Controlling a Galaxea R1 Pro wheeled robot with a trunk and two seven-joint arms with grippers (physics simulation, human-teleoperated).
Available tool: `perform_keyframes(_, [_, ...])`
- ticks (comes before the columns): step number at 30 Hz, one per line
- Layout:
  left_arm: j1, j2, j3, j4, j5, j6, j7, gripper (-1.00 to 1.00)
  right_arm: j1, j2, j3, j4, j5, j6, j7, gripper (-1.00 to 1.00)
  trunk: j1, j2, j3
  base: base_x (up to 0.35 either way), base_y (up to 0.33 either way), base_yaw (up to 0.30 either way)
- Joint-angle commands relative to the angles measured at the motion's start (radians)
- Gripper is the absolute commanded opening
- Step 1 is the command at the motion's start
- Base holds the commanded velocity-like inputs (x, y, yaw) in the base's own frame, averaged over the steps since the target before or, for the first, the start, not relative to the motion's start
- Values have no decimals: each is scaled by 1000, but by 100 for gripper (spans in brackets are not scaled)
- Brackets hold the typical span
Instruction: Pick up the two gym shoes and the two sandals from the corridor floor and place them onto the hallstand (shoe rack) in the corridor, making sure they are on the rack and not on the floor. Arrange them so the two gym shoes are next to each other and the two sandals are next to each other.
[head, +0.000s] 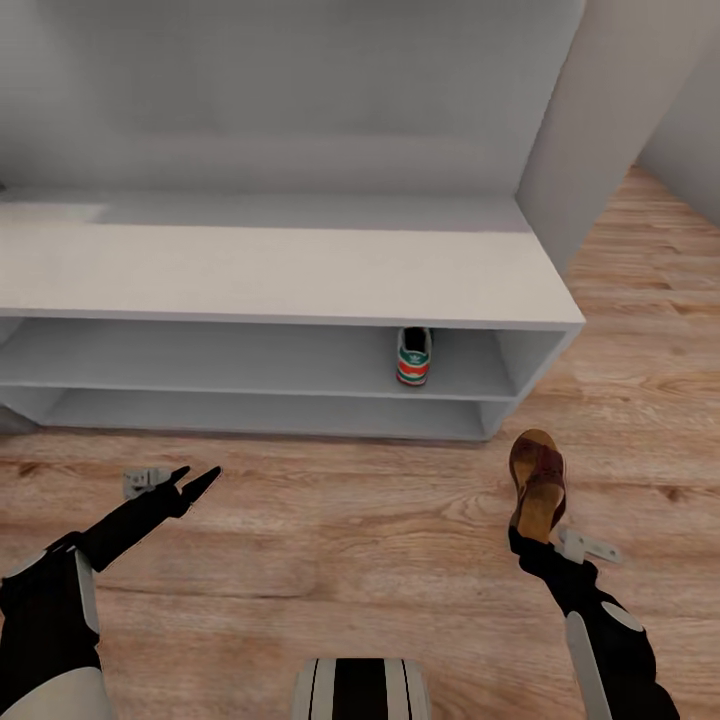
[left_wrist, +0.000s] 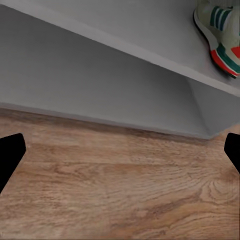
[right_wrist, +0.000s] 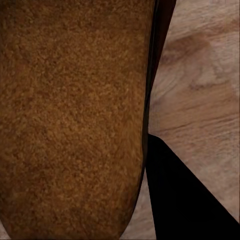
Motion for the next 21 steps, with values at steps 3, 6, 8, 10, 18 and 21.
perform_keyframes(3, [0, -1, 3, 0, -6, 10, -14, 100, 0, 1, 0, -2, -14, 5, -8, -100, 0, 0, -1, 171, 333, 0])
perform_keyframes(6, [1, -1, 6, 0, -6, 11, -37, 100, 0, 1, 0, -2, -14, 5, -8, -100, 0, 0, -1, 102, 339, 0])
perform_keyframes(8, [4, -1, 7, 0, -6, 11, -60, 100, 0, 1, 0, -2, -14, 5, -8, -100, 0, 0, -1, 36, 346, 0])
perform_keyframes(10, [5, -1, 9, 0, -6, 11, -88, 100, 0, 1, 0, -2, -14, 6, -8, -100, 0, 0, -1, 19, 348, 0])
perform_keyframes(18, [7, -1, 10, -1, -6, 11, -162, 100, 0, 1, 0, -2, -14, 5, -8, -100, 0, 0, -1, 4, 350, 0])
perform_keyframes(21, [7, -1, 10, 0, -6, 10, -165, 100, 0, 1, 0, -2, -14, 6, -8, -100, 0, 0, -1, 0, 350, 0])
